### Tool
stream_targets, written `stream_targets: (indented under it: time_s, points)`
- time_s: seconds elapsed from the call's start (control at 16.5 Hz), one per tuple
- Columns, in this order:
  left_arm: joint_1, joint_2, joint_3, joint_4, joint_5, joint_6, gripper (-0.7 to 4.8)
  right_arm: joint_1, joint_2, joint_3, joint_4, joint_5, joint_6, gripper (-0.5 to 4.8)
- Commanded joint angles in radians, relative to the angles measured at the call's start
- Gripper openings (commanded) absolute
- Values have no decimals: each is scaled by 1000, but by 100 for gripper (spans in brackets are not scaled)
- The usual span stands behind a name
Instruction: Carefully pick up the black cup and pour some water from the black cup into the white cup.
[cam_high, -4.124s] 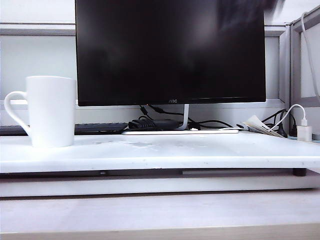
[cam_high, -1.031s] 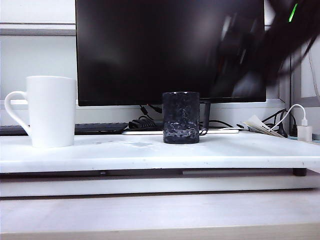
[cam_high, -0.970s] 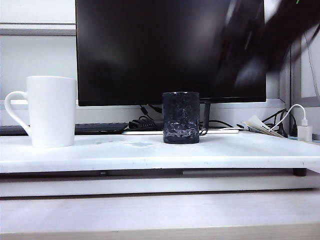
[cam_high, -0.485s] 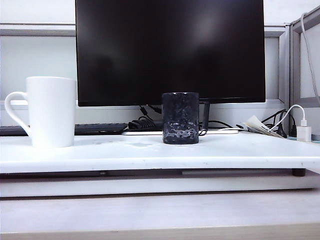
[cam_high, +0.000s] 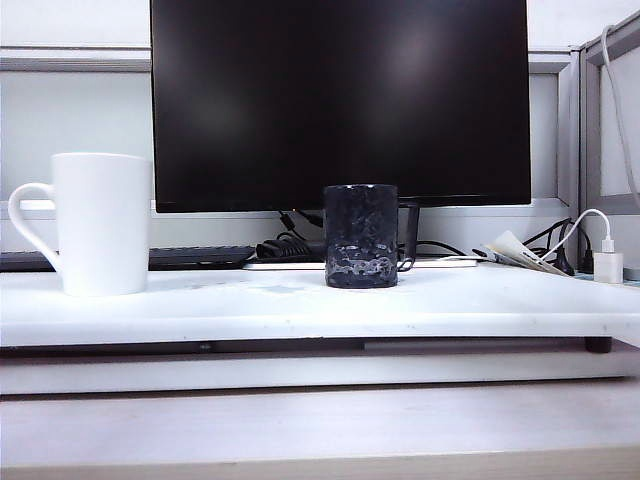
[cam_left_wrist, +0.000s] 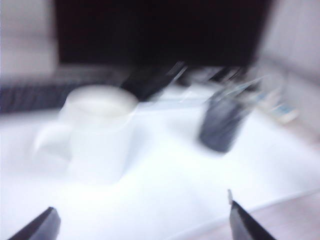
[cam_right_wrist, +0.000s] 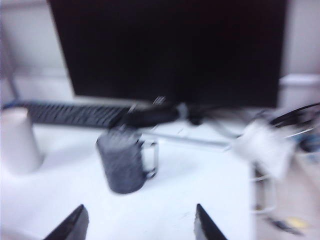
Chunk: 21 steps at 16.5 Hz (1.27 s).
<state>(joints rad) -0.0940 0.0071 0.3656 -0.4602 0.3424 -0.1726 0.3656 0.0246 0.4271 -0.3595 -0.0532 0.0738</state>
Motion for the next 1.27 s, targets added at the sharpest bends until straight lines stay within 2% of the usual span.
stream_targets:
  time_s: [0.06,0.18,0.42,0.49,0.67,0.73,0.79,0.85,1.03,1.09,1.15,1.27]
  points:
    - [2,0,-125,124,-54,-2,479,0,10,-163,272,-12,3,274]
    - [2,0,-208,164,-115,-9,479,-1,9,-288,365,-2,3,274]
    - [2,0,-266,164,-236,-12,479,-1,9,-422,357,15,4,266]
    - [2,0,-287,167,-254,-12,479,0,9,-422,298,74,3,225]
    - [2,0,-324,182,-283,-12,479,-2,9,-422,281,277,3,197]
    - [2,2,-325,187,-318,-11,396,-3,9,-422,281,351,3,107]
    - [2,1,-325,190,-339,-11,138,-13,9,-422,280,376,3,6]
    - [2,1,-332,209,-347,-8,6,-34,9,-422,280,368,0,-1]
    - [2,1,-348,277,-377,61,-6,-131,9,-422,282,342,-44,-1]
    - [2,1,-349,300,-414,107,-6,-190,8,-422,285,285,-44,-1]
    - [2,1,-349,322,-411,109,-6,-268,8,-422,295,161,-23,-1]
    - [1,0,-349,326,-372,44,-4,-361,8,-422,304,13,-13,0]
